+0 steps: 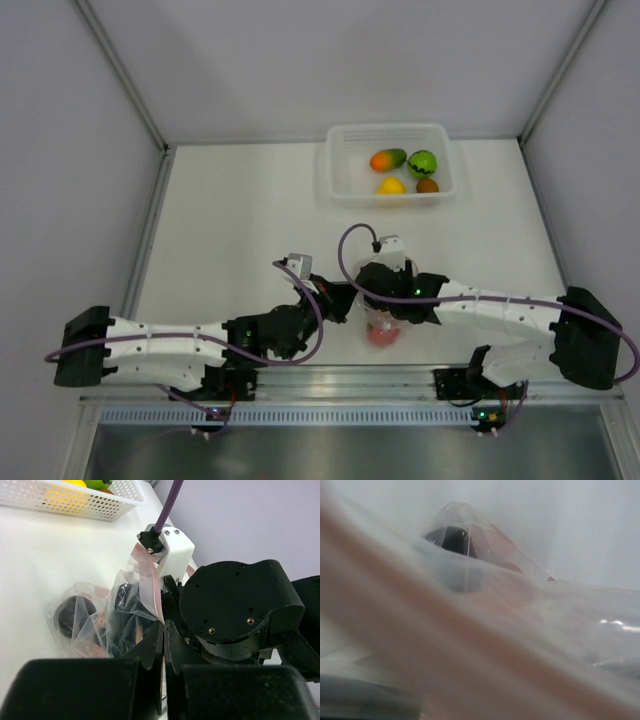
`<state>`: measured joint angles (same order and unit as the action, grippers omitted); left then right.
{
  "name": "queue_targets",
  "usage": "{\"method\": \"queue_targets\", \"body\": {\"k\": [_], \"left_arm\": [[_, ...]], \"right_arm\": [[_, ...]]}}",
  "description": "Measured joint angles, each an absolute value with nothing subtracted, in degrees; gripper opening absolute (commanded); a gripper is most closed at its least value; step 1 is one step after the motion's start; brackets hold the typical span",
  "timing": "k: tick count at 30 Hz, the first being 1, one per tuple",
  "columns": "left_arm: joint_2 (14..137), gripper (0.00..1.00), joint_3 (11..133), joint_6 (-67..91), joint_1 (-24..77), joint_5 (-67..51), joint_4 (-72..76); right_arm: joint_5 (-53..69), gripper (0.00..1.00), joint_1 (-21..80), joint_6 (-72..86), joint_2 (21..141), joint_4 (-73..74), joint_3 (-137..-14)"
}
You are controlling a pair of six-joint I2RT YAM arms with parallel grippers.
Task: Open the zip-top bag and remove the fake food
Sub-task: Pick up the fake fruit from the zipper food storage bag.
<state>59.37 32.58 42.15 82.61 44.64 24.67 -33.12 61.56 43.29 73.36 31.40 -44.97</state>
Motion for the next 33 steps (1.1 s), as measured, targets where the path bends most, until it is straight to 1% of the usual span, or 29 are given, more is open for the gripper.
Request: {"method": "queue_targets", "body": {"k": [2, 4, 5, 7, 8, 14, 16, 17, 20, 23, 26, 33], "left_arm": [[59.4, 0.00, 32.6, 42.1, 82.6, 44.6, 24.6], [59.4, 0.00, 32.6, 42.1, 82.6, 44.7, 24.7], [59.4, 0.00, 32.6, 42.1, 82.6, 44.7, 24.7], [59.1, 0.00, 32.4, 42.1, 82.6, 44.7, 24.6], [58.8, 0.00, 32.3, 42.1, 82.6, 44.8, 24.6], [57.1, 0.00, 31.7, 42.1, 82.6, 44.8, 24.4], [57.1, 0.00, 31.7, 42.0, 82.6, 44.8, 24.3], [57.1, 0.00, 31.7, 42.0, 82.6, 44.6, 24.3], [57.2, 0.00, 31.7, 42.0, 82.6, 44.6, 24.2], [57.3, 0.00, 31.7, 42.1, 82.6, 44.6, 24.2], [57.3, 0.00, 31.7, 42.0, 82.6, 44.6, 24.2], [56.8, 0.00, 31.4, 42.0, 82.7, 44.2, 24.0]], "right_arm": [[-33.1, 0.60, 61.4, 43.3, 73.0, 31.6, -44.5], [-32.9, 0.61, 61.2, 43.3, 72.6, 31.5, -44.3], [-32.9, 0.64, 61.1, 43.3, 72.3, 31.7, -44.2], [-32.8, 0.65, 60.8, 43.3, 71.7, 31.7, -44.2], [-32.6, 0.68, 60.7, 43.3, 71.6, 31.8, -44.2], [-31.0, 0.74, 58.9, 43.1, 68.6, 31.5, -42.8], [-30.3, 0.74, 58.6, 43.0, 68.2, 31.4, -42.7], [-30.0, 0.80, 58.5, 42.8, 68.2, 31.4, -42.7], [-29.4, 0.81, 58.2, 42.5, 68.2, 31.3, -42.7], [-29.4, 0.76, 58.0, 42.5, 68.2, 31.4, -42.7], [-29.4, 0.75, 57.4, 42.6, 67.7, 31.5, -42.5], [-27.8, 0.76, 56.6, 42.5, 61.1, 31.1, -40.1]]}}
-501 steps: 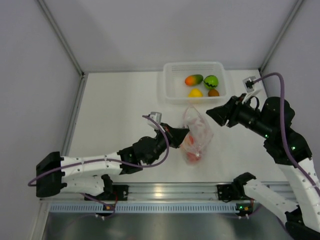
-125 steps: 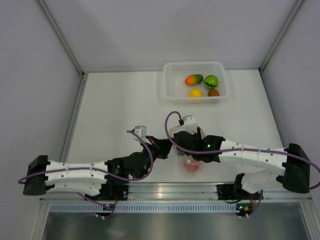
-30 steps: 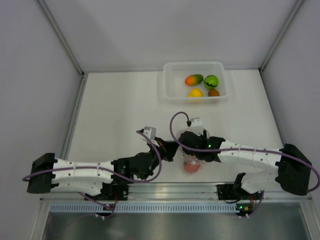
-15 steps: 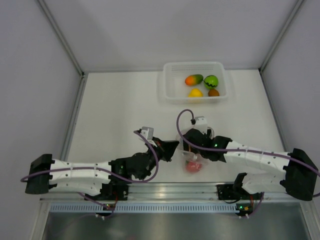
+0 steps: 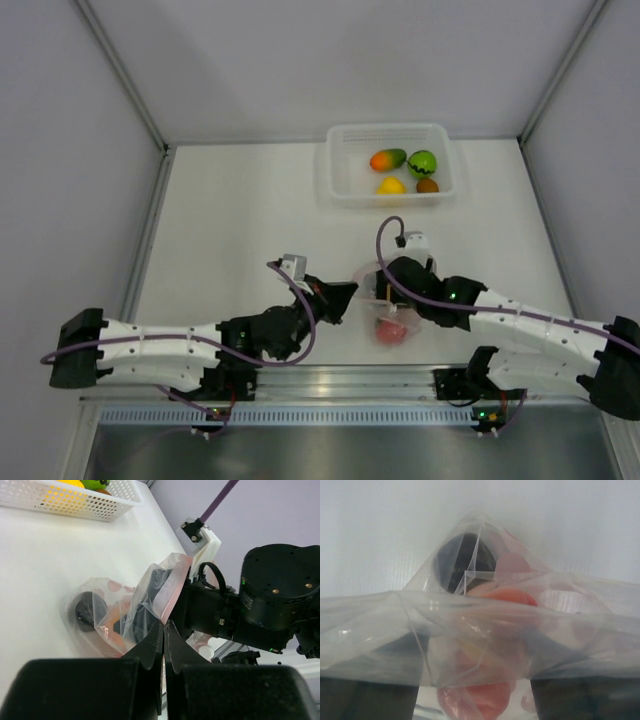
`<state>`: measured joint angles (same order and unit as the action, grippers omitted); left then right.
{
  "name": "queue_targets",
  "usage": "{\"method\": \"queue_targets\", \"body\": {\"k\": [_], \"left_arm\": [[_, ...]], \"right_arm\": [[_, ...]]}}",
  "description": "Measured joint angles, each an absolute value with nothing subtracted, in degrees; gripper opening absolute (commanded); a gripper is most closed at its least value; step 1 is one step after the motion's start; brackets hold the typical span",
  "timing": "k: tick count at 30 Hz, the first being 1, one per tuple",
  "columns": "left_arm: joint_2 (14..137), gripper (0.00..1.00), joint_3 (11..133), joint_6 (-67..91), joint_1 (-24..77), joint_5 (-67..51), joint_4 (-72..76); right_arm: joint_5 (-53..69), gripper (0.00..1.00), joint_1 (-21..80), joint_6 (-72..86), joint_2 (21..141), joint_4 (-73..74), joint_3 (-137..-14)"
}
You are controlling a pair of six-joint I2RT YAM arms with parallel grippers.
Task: Open the zip-top bag and remove the fake food
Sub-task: Pick up the fake fruit from the zipper food storage bag.
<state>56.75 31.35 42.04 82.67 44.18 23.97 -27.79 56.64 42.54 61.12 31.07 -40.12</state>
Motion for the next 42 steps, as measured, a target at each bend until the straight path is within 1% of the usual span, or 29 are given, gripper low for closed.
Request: {"method": "queue_targets", "body": {"k": [5, 10, 13, 18, 22, 29, 42], "left_arm": [[56.4, 0.00, 31.4, 42.0, 82.7, 43.8, 24.0], [56.4, 0.00, 31.4, 41.8, 82.7, 42.8, 23.9], [56.3, 0.00, 31.4, 41.5, 82.8, 42.7, 23.5], [55.9, 0.00, 31.4, 41.4, 83.0, 42.6, 22.9], [55.6, 0.00, 31.4, 41.4, 83.0, 42.2, 22.9], [55.6, 0.00, 31.4, 41.4, 83.0, 41.8, 21.8], [54.8, 0.00, 31.2, 40.8, 83.1, 41.9, 20.1]], "right_arm": [[-27.6, 0.74, 56.1, 42.5, 58.2, 31.6, -40.2], [-29.8, 0.70, 56.1, 42.7, 61.7, 34.3, -41.1], [-31.0, 0.69, 56.1, 43.3, 64.0, 35.2, -41.4], [-32.1, 0.66, 56.1, 44.1, 64.1, 35.2, -41.4], [-32.6, 0.69, 56.0, 44.2, 64.3, 34.9, -41.4], [-31.4, 0.69, 55.5, 43.5, 68.3, 32.1, -40.8], [-26.6, 0.76, 54.9, 41.0, 71.5, 28.1, -40.1]]}}
